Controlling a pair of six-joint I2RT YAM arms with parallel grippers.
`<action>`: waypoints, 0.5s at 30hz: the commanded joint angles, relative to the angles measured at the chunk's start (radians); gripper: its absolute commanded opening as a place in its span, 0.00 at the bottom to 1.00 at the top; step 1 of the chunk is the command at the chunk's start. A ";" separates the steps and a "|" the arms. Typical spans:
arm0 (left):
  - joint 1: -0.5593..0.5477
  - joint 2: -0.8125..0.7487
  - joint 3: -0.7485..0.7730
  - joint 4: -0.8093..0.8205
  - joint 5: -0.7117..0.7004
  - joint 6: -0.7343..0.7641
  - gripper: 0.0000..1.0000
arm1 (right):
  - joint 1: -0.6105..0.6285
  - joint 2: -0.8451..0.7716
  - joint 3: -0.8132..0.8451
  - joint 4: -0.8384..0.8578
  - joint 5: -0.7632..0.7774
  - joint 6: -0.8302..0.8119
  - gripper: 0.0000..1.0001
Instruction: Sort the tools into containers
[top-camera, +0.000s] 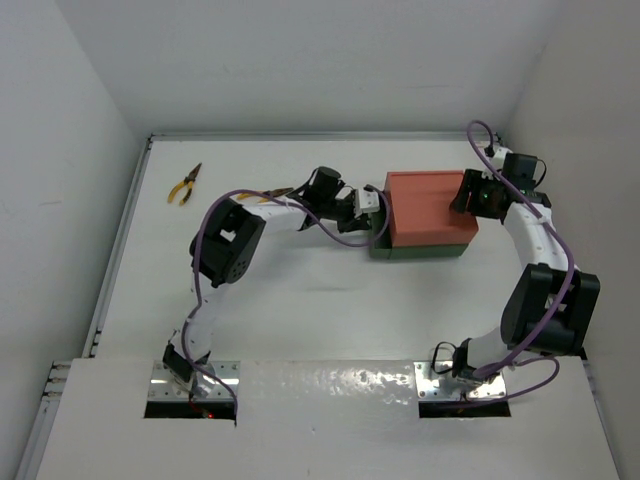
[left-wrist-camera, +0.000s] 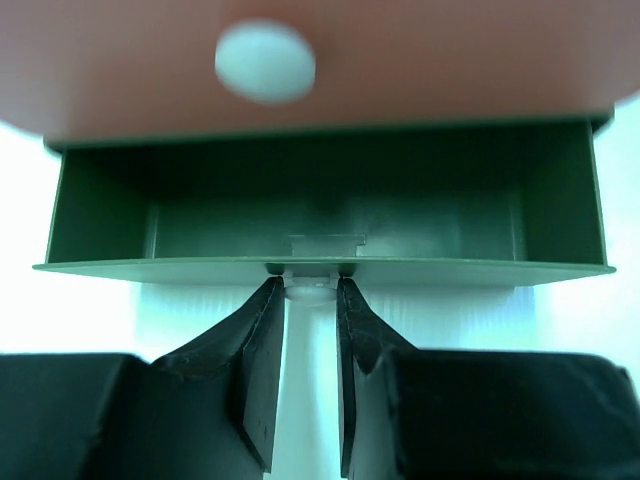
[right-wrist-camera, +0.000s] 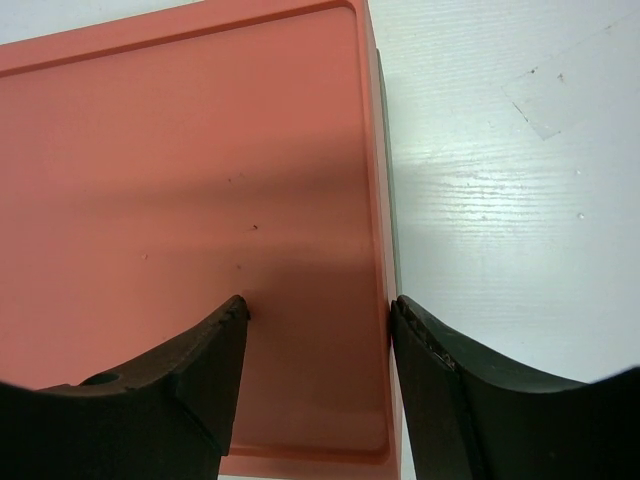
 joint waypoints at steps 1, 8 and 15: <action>0.041 -0.082 -0.033 -0.068 -0.002 0.066 0.00 | 0.004 0.069 -0.047 -0.104 0.062 -0.067 0.57; 0.083 -0.151 -0.122 -0.097 -0.010 0.109 0.00 | 0.004 0.069 -0.056 -0.099 0.050 -0.056 0.57; 0.127 -0.190 -0.164 -0.151 -0.005 0.137 0.00 | 0.005 0.060 -0.067 -0.102 0.049 -0.063 0.58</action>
